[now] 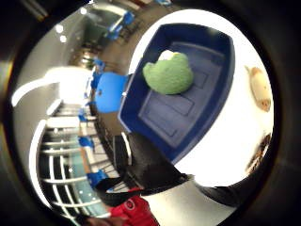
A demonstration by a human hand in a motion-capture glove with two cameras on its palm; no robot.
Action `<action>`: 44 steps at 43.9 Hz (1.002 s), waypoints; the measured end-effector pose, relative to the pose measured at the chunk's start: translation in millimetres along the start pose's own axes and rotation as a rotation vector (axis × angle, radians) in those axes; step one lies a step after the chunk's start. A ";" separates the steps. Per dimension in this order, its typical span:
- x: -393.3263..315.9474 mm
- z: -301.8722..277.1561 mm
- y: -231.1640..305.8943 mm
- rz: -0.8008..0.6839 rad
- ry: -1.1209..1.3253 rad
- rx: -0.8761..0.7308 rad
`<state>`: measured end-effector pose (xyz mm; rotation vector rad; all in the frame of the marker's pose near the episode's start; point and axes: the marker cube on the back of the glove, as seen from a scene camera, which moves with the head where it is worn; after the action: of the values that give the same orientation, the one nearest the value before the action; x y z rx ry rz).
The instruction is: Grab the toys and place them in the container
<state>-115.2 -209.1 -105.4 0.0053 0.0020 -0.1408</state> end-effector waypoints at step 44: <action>225.9 53.6 114.4 0.332 0.121 -0.102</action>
<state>124.6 -127.8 -51.8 -0.0874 0.1286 0.1924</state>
